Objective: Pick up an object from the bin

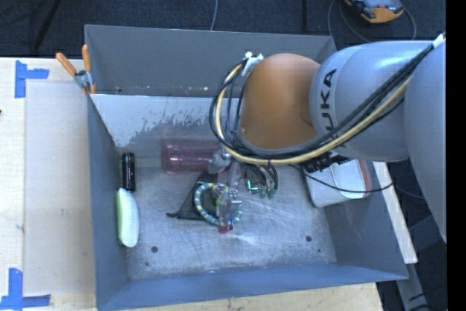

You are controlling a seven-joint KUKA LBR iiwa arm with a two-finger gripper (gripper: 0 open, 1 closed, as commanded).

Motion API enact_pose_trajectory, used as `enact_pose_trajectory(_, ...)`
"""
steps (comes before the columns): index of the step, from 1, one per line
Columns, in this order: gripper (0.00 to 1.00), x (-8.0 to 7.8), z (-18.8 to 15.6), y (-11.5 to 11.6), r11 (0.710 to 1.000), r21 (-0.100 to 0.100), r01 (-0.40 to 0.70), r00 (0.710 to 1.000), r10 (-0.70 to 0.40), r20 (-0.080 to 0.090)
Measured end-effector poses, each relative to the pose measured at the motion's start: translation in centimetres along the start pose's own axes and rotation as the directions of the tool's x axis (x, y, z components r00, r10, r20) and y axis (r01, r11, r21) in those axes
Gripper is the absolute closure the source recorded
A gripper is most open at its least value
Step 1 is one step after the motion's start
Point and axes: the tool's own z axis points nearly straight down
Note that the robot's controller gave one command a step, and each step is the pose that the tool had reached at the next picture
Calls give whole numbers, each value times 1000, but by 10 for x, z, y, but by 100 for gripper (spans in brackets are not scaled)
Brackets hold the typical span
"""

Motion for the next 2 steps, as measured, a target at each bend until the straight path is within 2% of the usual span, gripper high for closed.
enact_pose_trajectory(1,0,-2,-4,0,1000,-1,-3,1000,3,7)
enact_pose_trajectory(2,0,-15,61,-18,999,0,43,999,-43,11)
